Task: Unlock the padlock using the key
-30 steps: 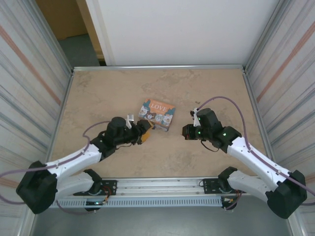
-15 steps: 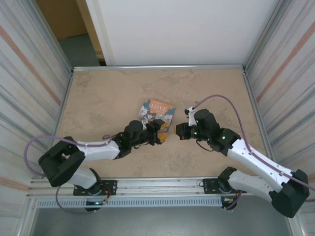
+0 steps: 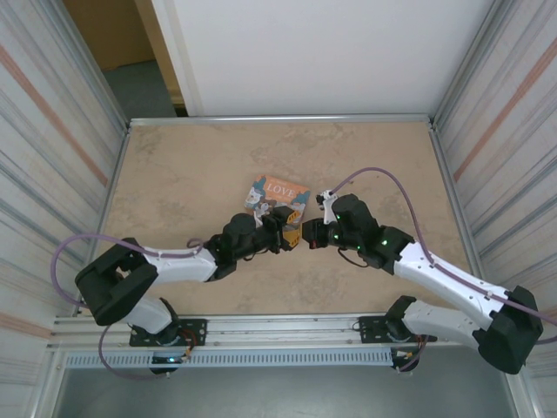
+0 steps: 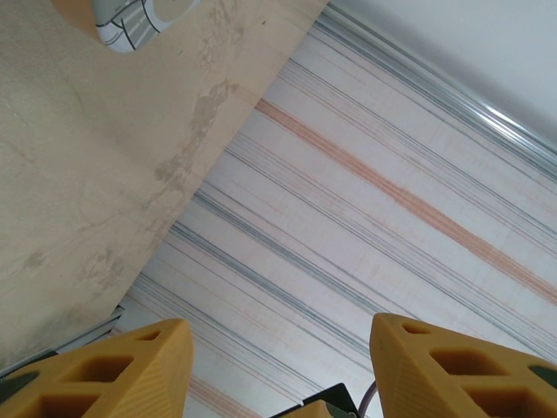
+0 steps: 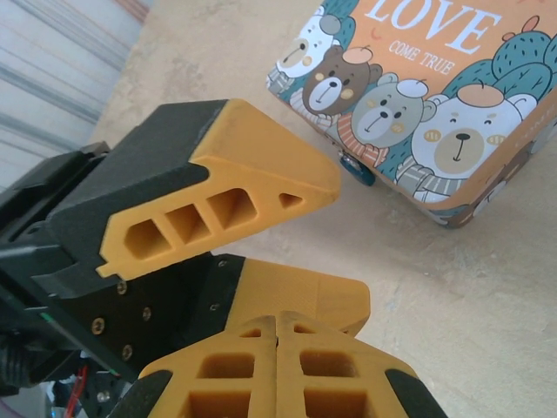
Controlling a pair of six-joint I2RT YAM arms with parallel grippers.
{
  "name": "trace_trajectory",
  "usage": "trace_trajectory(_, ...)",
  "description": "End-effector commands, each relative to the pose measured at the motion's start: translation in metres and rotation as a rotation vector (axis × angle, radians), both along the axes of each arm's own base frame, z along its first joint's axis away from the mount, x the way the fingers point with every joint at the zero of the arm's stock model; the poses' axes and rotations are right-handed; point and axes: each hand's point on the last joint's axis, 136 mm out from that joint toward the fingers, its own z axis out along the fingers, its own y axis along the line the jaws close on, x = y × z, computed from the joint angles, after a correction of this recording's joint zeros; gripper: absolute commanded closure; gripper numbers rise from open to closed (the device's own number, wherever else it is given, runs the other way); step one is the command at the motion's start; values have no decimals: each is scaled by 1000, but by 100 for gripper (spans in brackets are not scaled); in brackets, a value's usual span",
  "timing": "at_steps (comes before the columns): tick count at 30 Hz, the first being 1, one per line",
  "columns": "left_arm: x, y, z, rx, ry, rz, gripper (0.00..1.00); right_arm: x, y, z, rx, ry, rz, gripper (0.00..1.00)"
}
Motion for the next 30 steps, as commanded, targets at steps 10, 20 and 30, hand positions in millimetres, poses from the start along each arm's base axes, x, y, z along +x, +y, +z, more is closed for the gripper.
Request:
trace_trajectory(10, 1, -5, 7, -58, 50, 24, 43, 14, 16, 36, 73, -74, -21, 100)
trace_trajectory(20, 4, -4, 13, -87, 31, 45, 65, 10, 15, 25, 53, -48, -18, 100)
trace_trajectory(30, 3, -1, 8, -70, 46, 53, 80, 7, 4, 27, 51, -61, -51, 100)
